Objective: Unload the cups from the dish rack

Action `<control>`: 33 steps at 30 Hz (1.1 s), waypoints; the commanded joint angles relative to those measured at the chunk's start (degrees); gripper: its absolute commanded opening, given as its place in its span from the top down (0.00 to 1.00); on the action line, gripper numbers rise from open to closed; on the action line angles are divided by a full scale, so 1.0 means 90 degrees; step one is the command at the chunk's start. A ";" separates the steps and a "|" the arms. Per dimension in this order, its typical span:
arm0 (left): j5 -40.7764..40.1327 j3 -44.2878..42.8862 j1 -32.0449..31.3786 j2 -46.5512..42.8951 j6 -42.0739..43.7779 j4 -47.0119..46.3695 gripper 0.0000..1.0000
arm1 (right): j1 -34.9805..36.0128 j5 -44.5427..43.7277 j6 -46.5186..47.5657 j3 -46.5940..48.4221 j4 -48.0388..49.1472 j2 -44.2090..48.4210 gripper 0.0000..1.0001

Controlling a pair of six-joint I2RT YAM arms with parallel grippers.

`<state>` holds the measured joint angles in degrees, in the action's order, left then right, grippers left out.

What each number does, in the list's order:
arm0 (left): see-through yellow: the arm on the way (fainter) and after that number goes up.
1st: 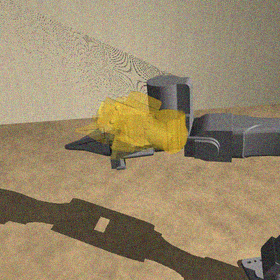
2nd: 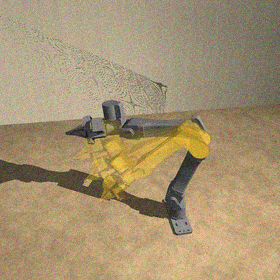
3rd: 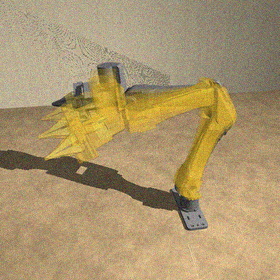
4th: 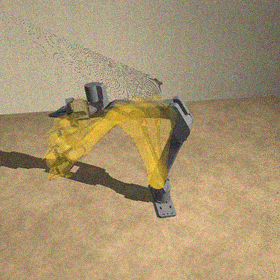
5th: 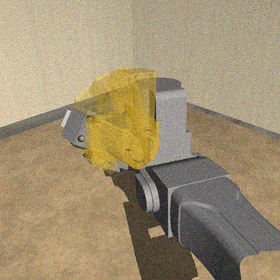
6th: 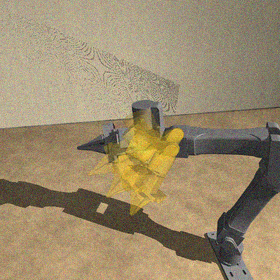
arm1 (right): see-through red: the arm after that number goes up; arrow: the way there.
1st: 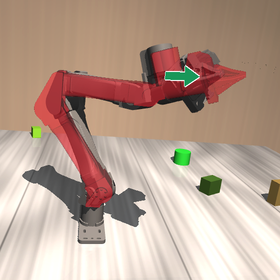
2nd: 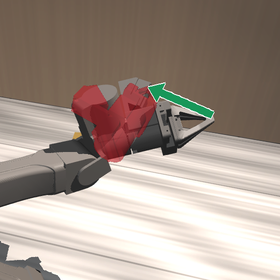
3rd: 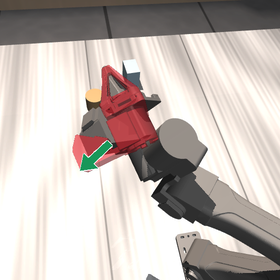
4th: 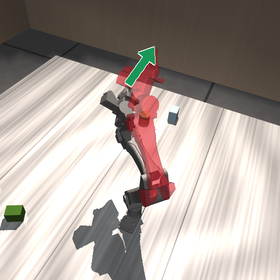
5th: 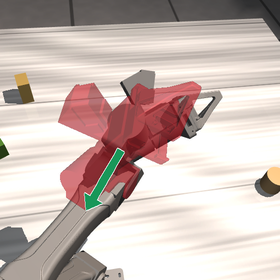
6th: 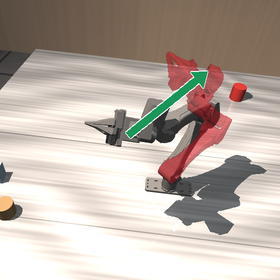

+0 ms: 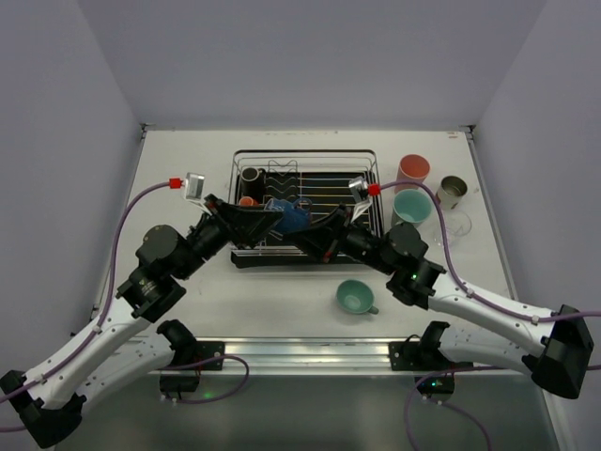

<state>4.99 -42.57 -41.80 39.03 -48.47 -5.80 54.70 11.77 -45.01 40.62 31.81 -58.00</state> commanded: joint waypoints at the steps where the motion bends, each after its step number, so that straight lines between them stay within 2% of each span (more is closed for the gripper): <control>1: 0.0256 0.0071 0.0016 -0.0068 0.0101 -0.0274 0.70 | 0.0016 -0.0048 -0.0028 -0.0080 0.0723 0.0155 0.95; 2: 0.0217 0.0081 0.0025 -0.0088 0.0121 -0.0215 0.56 | 0.0007 -0.0087 -0.0028 -0.0119 0.0646 0.0203 0.99; 6: -0.0143 0.0003 0.0016 -0.0205 0.0394 0.0165 0.24 | 0.0016 -0.0224 0.0118 -0.0002 -0.0201 0.0398 1.00; 8: -0.0290 -0.0123 0.0016 -0.0293 0.0629 0.0468 0.13 | 0.0016 -0.0341 0.0206 0.0115 -0.0874 0.0458 1.00; 11: -0.0738 -0.0444 0.0025 -0.0342 0.1068 0.1229 0.04 | 0.0026 -0.0283 0.0343 0.0368 -0.1996 0.0487 1.00; 14: -0.1451 -0.0699 0.0016 -0.0381 0.1537 0.2039 0.01 | 0.0084 -0.0292 0.0441 0.0681 -0.2887 0.0380 1.00; 18: -0.2680 -0.1012 0.0025 -0.0381 0.2006 0.2890 0.00 | 0.0639 -0.0886 0.0772 0.1266 -0.4948 0.0078 1.00; 23: -0.3289 -0.1042 0.0025 -0.0206 0.2319 0.3476 0.00 | 0.1343 -0.1638 0.1056 0.1853 -0.6548 -0.0877 1.00; 29: -0.3602 -0.0944 0.0016 0.0146 0.2456 0.3643 0.00 | 0.2203 -0.2889 0.1183 0.2693 -0.7849 -0.2148 1.00; 33: -0.3728 -0.0983 0.0025 0.0361 0.2495 0.3633 0.00 | 0.2458 -0.3221 0.1203 0.2908 -0.8037 -0.2735 1.00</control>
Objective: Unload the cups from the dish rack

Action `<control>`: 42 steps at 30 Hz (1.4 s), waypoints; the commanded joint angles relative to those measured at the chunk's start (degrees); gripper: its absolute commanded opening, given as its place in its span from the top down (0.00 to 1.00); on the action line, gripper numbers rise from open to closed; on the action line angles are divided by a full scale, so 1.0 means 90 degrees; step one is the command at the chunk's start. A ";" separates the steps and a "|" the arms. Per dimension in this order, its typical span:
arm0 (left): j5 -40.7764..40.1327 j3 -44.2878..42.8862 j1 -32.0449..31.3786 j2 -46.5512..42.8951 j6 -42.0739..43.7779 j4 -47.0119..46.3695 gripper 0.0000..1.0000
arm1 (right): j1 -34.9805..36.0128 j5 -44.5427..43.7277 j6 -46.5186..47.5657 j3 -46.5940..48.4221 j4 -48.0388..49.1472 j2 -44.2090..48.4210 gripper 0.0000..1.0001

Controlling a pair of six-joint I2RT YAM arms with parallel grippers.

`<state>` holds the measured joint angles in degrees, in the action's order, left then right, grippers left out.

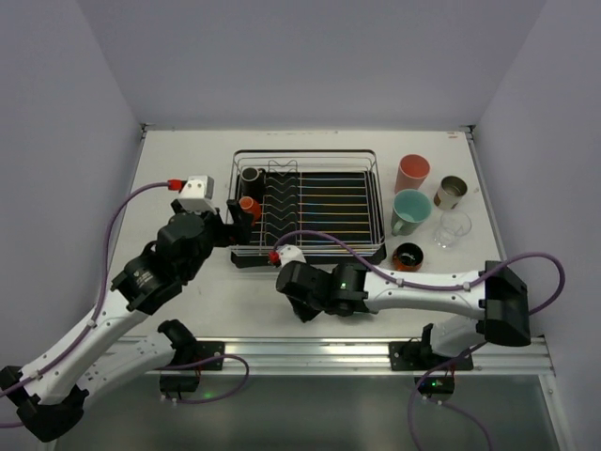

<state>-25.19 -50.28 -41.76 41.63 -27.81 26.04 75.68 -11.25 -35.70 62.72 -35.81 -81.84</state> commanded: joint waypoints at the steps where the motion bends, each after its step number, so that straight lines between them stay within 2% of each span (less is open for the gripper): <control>1: -0.0385 -0.0145 0.0011 0.0130 0.0200 0.0066 0.00 | 0.0146 -0.0771 0.0149 0.0453 -0.0532 -0.0231 1.00; 15: -0.0902 0.0099 0.0021 0.0511 -0.0005 -0.0618 0.02 | 0.0165 -0.0938 -0.0036 0.0053 -0.0054 -0.0779 0.98; 21: -0.0785 0.0245 0.0108 0.0833 -0.0093 -0.1038 0.04 | 0.0156 -0.0919 -0.0076 -0.0172 0.0151 -0.0691 0.84; 26: -0.0376 0.0216 0.0216 0.1165 -0.0191 -0.1291 0.07 | 0.0156 -0.0879 -0.0183 -0.0338 0.0268 -0.0575 0.69; 29: -0.0248 0.0148 0.0294 0.1428 -0.0172 -0.1380 0.11 | 0.0156 -0.0928 -0.0261 -0.0387 0.0288 -0.0418 0.60; 32: -0.0112 0.0050 0.0382 0.1653 -0.0133 -0.1438 0.15 | 0.0156 -0.1006 -0.0300 -0.0396 0.0249 -0.0175 0.58; 33: -0.0092 0.0021 0.0401 0.1780 -0.0132 -0.1468 0.18 | 0.0165 -0.1026 -0.0320 -0.0387 0.0239 -0.0097 0.53; 37: 0.0258 -0.0057 0.0645 0.2064 -0.0123 -0.1604 0.23 | 0.0165 -0.1075 -0.0320 -0.0455 0.0180 0.0682 0.43; 42: 0.0504 -0.0243 0.0792 0.2551 -0.0132 -0.1711 0.31 | 0.0214 -0.0646 -0.0232 -0.0689 0.0346 0.1787 0.39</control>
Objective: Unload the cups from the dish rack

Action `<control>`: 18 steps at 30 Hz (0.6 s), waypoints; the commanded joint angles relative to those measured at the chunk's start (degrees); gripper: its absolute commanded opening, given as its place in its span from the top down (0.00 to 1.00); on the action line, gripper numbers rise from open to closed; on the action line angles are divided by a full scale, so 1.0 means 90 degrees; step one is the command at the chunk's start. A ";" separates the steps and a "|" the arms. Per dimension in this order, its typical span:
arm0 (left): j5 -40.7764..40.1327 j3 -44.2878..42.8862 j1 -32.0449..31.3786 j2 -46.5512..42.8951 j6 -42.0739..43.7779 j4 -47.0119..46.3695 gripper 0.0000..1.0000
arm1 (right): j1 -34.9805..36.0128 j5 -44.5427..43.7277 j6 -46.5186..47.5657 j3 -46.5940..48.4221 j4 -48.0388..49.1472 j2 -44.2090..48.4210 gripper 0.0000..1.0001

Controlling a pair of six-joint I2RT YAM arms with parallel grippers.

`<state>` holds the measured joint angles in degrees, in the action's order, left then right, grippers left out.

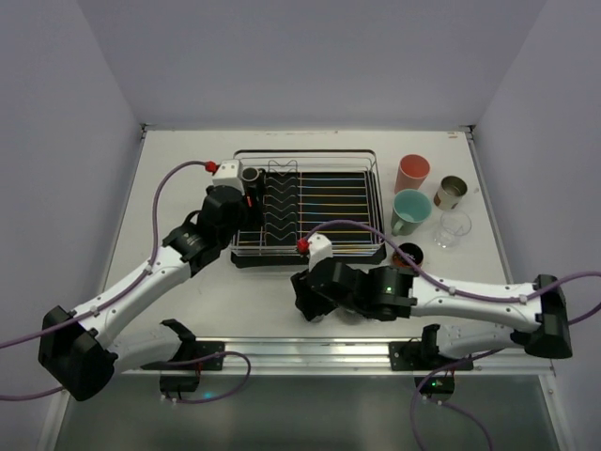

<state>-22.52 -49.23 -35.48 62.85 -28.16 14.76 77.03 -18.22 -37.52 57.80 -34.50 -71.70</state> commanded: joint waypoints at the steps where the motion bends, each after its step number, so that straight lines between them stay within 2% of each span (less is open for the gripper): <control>1: 0.0179 -0.0398 0.0114 0.0252 -0.0084 -0.0488 0.32 | 0.0054 0.0188 -0.0031 -0.0191 0.0259 0.0856 0.39; 9: -0.0583 -0.0302 0.0261 0.1005 -0.0162 -0.0995 0.44 | 0.0054 0.0042 -0.0079 -0.0553 0.0260 0.2418 0.39; 14: -0.1081 -0.0233 0.0281 0.1394 -0.0172 -0.1220 0.43 | 0.0054 -0.0075 -0.0148 -0.0651 0.0132 0.2693 0.39; 18: -0.1218 -0.0252 0.0329 0.1581 -0.0142 -0.1308 0.34 | 0.0054 -0.0075 -0.0197 -0.0748 0.0142 0.2732 0.39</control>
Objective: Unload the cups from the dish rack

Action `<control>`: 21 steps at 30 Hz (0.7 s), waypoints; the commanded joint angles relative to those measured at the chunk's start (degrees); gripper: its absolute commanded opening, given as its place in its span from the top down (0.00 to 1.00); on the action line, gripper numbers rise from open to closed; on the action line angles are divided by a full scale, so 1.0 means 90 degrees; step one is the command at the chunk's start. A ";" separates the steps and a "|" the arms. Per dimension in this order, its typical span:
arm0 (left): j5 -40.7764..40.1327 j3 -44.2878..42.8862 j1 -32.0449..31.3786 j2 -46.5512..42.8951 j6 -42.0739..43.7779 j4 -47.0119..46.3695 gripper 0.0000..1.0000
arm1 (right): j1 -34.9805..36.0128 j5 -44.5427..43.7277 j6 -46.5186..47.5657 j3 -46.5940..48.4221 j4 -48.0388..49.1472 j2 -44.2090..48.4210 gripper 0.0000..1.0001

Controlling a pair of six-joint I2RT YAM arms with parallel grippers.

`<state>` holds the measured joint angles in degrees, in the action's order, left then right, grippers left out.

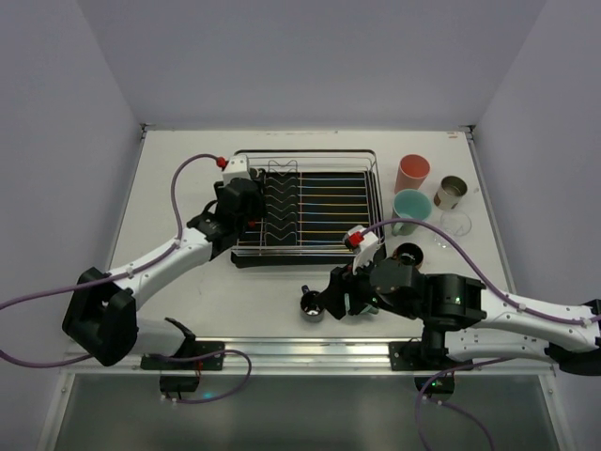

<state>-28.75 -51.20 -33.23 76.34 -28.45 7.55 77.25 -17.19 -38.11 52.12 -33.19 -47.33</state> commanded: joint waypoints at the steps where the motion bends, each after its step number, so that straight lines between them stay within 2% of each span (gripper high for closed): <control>1: -0.0545 -0.0024 0.0099 0.0102 -0.0111 -0.0526 0.34 | 0.0030 -0.0199 -0.0141 -0.0127 -0.0004 0.0025 0.39; 13: -0.0214 0.0093 0.0401 0.0698 -0.0033 -0.0722 0.34 | 0.0039 -0.0161 -0.0151 -0.0097 0.0035 0.0044 0.40; 14: -0.0213 0.0084 0.0402 0.0746 -0.0013 -0.0964 0.34 | 0.0039 -0.0141 -0.0160 -0.0107 0.0045 0.0054 0.40; 21: -0.0369 0.0044 0.0421 0.0942 0.0055 -0.0937 0.33 | 0.0039 -0.0082 -0.0180 -0.0107 0.0065 -0.0014 0.40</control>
<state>-28.99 -50.85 -30.59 83.50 -27.97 -0.05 77.25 -17.08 -38.68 50.92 -33.36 -47.37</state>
